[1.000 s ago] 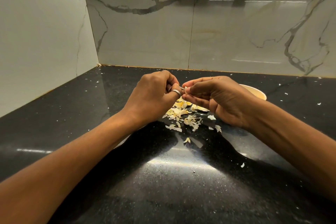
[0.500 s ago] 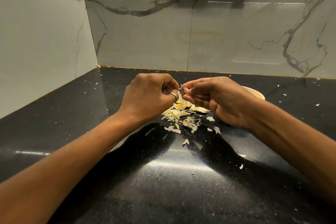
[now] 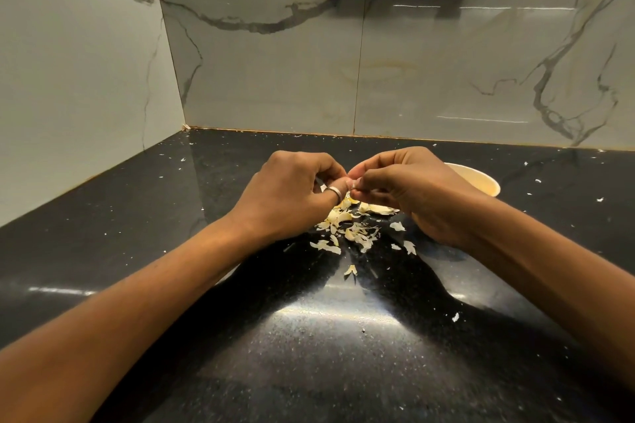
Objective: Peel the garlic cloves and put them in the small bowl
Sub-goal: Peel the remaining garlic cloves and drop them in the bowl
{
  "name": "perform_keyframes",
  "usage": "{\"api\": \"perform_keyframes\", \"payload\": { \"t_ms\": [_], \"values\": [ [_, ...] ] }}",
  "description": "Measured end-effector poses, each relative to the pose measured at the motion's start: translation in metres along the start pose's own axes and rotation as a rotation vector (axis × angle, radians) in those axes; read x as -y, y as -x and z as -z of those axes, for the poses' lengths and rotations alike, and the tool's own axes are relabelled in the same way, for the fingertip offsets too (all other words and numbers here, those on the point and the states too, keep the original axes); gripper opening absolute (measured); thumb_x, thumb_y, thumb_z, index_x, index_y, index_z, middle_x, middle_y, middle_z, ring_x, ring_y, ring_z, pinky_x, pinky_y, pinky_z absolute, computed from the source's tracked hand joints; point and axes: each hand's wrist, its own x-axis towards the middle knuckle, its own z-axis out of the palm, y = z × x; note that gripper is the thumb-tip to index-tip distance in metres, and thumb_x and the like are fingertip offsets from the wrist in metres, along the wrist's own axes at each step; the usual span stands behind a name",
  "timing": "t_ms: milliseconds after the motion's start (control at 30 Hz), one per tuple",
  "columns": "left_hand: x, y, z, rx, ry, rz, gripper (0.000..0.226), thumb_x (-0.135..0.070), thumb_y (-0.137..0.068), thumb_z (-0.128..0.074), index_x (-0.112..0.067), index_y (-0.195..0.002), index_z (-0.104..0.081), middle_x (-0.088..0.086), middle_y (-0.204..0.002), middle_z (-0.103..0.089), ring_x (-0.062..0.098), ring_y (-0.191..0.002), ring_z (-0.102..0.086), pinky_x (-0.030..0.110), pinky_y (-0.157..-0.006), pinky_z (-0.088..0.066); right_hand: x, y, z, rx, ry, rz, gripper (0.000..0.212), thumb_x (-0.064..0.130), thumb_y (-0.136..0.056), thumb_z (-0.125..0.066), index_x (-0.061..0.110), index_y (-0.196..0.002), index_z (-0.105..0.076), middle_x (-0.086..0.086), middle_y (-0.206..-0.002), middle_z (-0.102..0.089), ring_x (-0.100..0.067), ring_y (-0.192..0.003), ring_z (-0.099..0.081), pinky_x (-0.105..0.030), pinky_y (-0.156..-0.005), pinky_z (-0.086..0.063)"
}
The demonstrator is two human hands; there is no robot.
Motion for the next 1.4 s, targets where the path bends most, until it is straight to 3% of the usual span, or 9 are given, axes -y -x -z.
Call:
{"api": "perform_keyframes", "payload": {
  "t_ms": [133,333,433,567,733,1133,1400],
  "values": [
    [0.002,-0.001,-0.002,0.017,-0.022,0.006,0.015,-0.034,-0.09,-0.07,-0.023,-0.097,-0.076,-0.013,-0.077,-0.069,0.004,-0.069,-0.063,0.036,-0.067,-0.057,-0.001,-0.001,0.001,-0.004,0.001,0.03,0.014,-0.015,-0.088,-0.063,-0.009,-0.1,-0.067,-0.024,-0.095,-0.071,-0.023,-0.081,-0.074,-0.025,-0.076,-0.062],
    [-0.002,0.0,-0.001,-0.031,-0.007,0.059,0.012,-0.031,-0.09,-0.07,-0.022,-0.092,-0.077,-0.016,-0.067,-0.065,-0.003,-0.061,-0.059,0.015,-0.058,-0.041,-0.003,-0.002,0.0,-0.005,-0.063,0.07,0.017,-0.01,-0.085,-0.07,-0.005,-0.101,-0.069,-0.018,-0.089,-0.074,-0.022,-0.081,-0.075,-0.025,-0.076,-0.062],
    [-0.004,0.0,0.0,-0.023,0.031,0.092,0.011,-0.028,-0.091,-0.069,-0.021,-0.091,-0.077,-0.012,-0.069,-0.068,0.002,-0.063,-0.063,0.02,-0.06,-0.05,-0.005,-0.002,0.0,0.0,-0.106,0.059,0.014,-0.01,-0.084,-0.07,-0.004,-0.098,-0.07,-0.016,-0.086,-0.075,-0.022,-0.081,-0.075,-0.024,-0.074,-0.061],
    [-0.006,0.0,0.0,-0.008,0.058,0.121,0.011,-0.029,-0.093,-0.068,-0.021,-0.09,-0.075,-0.012,-0.064,-0.066,0.0,-0.057,-0.059,0.019,-0.057,-0.048,-0.006,-0.003,-0.001,-0.004,-0.143,0.039,0.011,-0.01,-0.085,-0.069,-0.004,-0.095,-0.071,-0.017,-0.087,-0.075,-0.024,-0.085,-0.076,-0.028,-0.078,-0.062],
    [-0.006,0.0,-0.001,0.022,0.064,0.122,0.014,-0.029,-0.096,-0.065,-0.018,-0.095,-0.074,-0.012,-0.071,-0.066,0.004,-0.064,-0.062,0.033,-0.066,-0.057,-0.007,-0.004,-0.001,-0.016,-0.151,0.034,0.007,-0.008,-0.085,-0.07,-0.005,-0.091,-0.071,-0.015,-0.082,-0.074,-0.021,-0.08,-0.075,-0.026,-0.077,-0.062],
    [-0.004,-0.001,-0.002,0.021,0.006,0.117,0.011,-0.028,-0.095,-0.065,-0.021,-0.094,-0.073,-0.012,-0.071,-0.066,0.002,-0.064,-0.062,0.03,-0.064,-0.056,-0.011,-0.005,-0.003,0.005,-0.122,0.063,0.007,-0.005,-0.085,-0.072,0.0,-0.09,-0.073,-0.015,-0.085,-0.075,-0.022,-0.083,-0.075,-0.027,-0.08,-0.062],
    [-0.003,-0.001,-0.002,0.024,0.007,0.118,0.011,-0.028,-0.095,-0.065,-0.022,-0.091,-0.073,-0.014,-0.068,-0.064,0.0,-0.06,-0.059,0.02,-0.059,-0.046,-0.012,-0.006,-0.005,0.005,-0.108,0.073,0.006,-0.004,-0.084,-0.073,0.001,-0.086,-0.073,-0.015,-0.082,-0.075,-0.023,-0.081,-0.074,-0.029,-0.08,-0.062]
  ]
}}
